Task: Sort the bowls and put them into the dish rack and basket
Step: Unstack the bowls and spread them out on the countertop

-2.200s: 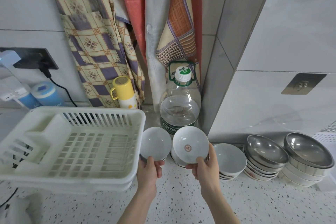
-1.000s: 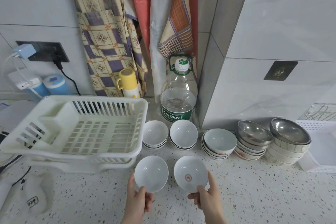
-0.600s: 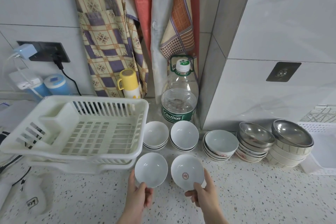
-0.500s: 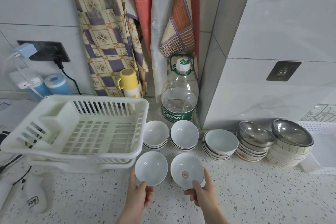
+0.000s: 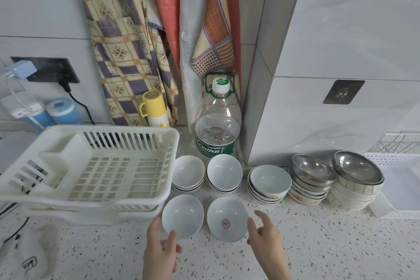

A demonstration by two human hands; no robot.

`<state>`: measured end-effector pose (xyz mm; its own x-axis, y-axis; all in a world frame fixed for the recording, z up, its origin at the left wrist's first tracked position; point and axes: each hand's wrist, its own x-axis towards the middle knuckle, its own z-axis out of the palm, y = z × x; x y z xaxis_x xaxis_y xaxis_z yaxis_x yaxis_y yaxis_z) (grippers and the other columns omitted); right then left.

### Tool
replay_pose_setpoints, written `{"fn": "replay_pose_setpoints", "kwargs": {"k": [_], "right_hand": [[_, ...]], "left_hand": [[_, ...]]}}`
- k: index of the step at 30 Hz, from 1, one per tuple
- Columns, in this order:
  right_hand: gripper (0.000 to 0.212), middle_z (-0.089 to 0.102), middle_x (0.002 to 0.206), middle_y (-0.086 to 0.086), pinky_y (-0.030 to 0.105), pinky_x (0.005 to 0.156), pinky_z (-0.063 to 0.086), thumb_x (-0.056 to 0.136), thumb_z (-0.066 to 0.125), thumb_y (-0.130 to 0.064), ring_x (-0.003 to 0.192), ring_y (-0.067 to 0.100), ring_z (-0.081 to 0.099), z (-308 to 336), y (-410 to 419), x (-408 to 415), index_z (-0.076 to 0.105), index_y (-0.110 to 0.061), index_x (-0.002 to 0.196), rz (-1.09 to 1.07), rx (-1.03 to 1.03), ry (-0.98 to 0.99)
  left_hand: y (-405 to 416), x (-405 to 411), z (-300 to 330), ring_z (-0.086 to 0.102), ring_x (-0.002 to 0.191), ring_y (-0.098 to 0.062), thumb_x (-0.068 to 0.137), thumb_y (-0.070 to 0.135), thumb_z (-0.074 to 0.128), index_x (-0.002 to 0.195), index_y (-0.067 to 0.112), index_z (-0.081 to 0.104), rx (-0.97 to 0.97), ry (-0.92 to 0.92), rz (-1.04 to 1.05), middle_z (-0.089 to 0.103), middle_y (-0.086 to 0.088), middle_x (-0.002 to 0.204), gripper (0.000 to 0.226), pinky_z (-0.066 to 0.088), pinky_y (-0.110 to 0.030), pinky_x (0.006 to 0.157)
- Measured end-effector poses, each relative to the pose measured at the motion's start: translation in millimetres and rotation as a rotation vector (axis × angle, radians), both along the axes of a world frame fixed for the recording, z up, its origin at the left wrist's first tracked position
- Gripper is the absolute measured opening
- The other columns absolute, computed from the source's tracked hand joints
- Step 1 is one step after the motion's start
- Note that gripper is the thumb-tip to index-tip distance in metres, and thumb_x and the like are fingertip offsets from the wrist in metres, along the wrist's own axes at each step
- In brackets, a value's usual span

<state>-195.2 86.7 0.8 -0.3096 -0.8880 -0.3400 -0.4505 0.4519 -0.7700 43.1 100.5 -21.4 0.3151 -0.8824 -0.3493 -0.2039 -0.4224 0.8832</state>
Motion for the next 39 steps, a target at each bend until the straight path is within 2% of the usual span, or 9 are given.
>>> {"fn": "replay_pose_setpoints", "kwargs": {"k": [3, 6, 11, 13, 16, 21, 29, 36, 39], "right_hand": [[0.024, 0.070, 0.059, -0.007, 0.022, 0.053, 0.043, 0.095, 0.052, -0.028, 0.053, 0.000, 0.059, 15, -20, -1, 0.061, -0.023, 0.117, -0.024, -0.109, 0.004], [0.017, 0.069, 0.059, -0.006, 0.018, 0.054, 0.038, 0.095, 0.050, -0.023, 0.060, -0.003, 0.059, 23, -51, 6, 0.056, -0.024, 0.111, 0.015, -0.103, -0.006], [0.031, 0.070, 0.102, 0.018, 0.034, 0.077, 0.049, 0.097, 0.046, -0.028, 0.095, 0.034, 0.065, 16, -93, 26, 0.049, -0.003, 0.115, 0.090, 0.033, 0.052], [0.034, 0.069, 0.106, 0.019, 0.032, 0.076, 0.047, 0.098, 0.044, -0.029, 0.098, 0.035, 0.065, 12, -102, 32, 0.045, -0.002, 0.119, 0.089, 0.067, 0.087], [0.034, 0.070, 0.102, 0.019, 0.033, 0.075, 0.048, 0.096, 0.044, -0.028, 0.094, 0.035, 0.066, 7, -109, 35, 0.040, -0.004, 0.119, 0.064, 0.095, 0.098], [0.036, 0.071, 0.099, 0.019, 0.035, 0.078, 0.051, 0.091, 0.044, -0.017, 0.093, 0.034, 0.066, 1, -117, 35, 0.036, -0.007, 0.124, 0.050, 0.110, 0.091], [0.055, 0.070, 0.103, 0.018, 0.037, 0.082, 0.050, 0.083, 0.043, -0.005, 0.093, 0.035, 0.066, 4, -124, 36, 0.034, -0.016, 0.136, -0.036, 0.074, -0.017], [0.057, 0.066, 0.105, 0.015, 0.043, 0.082, 0.053, 0.084, 0.041, -0.003, 0.086, 0.040, 0.067, 7, -125, 38, 0.039, -0.021, 0.138, -0.079, -0.027, -0.097], [0.058, 0.068, 0.104, 0.015, 0.042, 0.081, 0.053, 0.084, 0.042, -0.003, 0.084, 0.040, 0.067, 6, -121, 38, 0.038, -0.021, 0.139, -0.094, -0.067, -0.088]], "left_hand": [[-8, -14, 16, 0.045, 0.033, -0.018, 0.097, 0.020, 0.057, 0.129, 0.026, 0.053, -0.082, -0.002, -0.022, 0.069, -0.004, 0.062, 0.033, 0.042, -0.027, 0.040], [-38, -31, 27, 0.045, 0.036, -0.014, 0.099, 0.027, 0.054, 0.143, 0.026, 0.037, -0.003, 0.139, 0.034, 0.072, -0.008, 0.075, 0.047, 0.038, -0.025, 0.040], [-85, -51, 28, 0.046, 0.036, -0.013, 0.099, 0.032, 0.054, 0.142, 0.017, 0.026, 0.116, 0.278, 0.159, 0.071, -0.010, 0.089, 0.054, 0.033, -0.020, 0.036], [-96, -54, 28, 0.047, 0.043, -0.018, 0.100, 0.032, 0.053, 0.139, 0.013, 0.029, 0.116, 0.269, 0.190, 0.070, -0.012, 0.091, 0.050, 0.031, -0.022, 0.038], [-109, -55, 24, 0.044, 0.042, -0.019, 0.100, 0.031, 0.051, 0.110, 0.000, 0.049, 0.137, 0.269, 0.232, 0.068, -0.013, 0.084, 0.032, 0.029, -0.023, 0.041], [-118, -57, 21, 0.047, 0.045, -0.017, 0.099, 0.015, 0.051, 0.118, 0.020, 0.041, 0.051, 0.259, 0.304, 0.070, -0.021, 0.079, 0.022, 0.030, -0.020, 0.032], [-132, -54, 20, 0.059, 0.061, -0.025, 0.093, 0.000, 0.044, 0.090, 0.025, 0.049, 0.001, 0.276, 0.343, 0.072, -0.011, 0.062, 0.026, 0.029, -0.020, 0.033], [-132, -58, 16, 0.066, 0.065, -0.029, 0.094, -0.002, 0.045, 0.122, 0.012, 0.049, -0.034, 0.299, 0.389, 0.071, -0.015, 0.078, 0.031, 0.030, -0.020, 0.036], [-134, -65, 19, 0.064, 0.063, -0.026, 0.095, -0.006, 0.043, 0.136, 0.007, 0.042, -0.047, 0.353, 0.449, 0.064, -0.023, 0.115, 0.043, 0.035, -0.014, 0.031]]}}
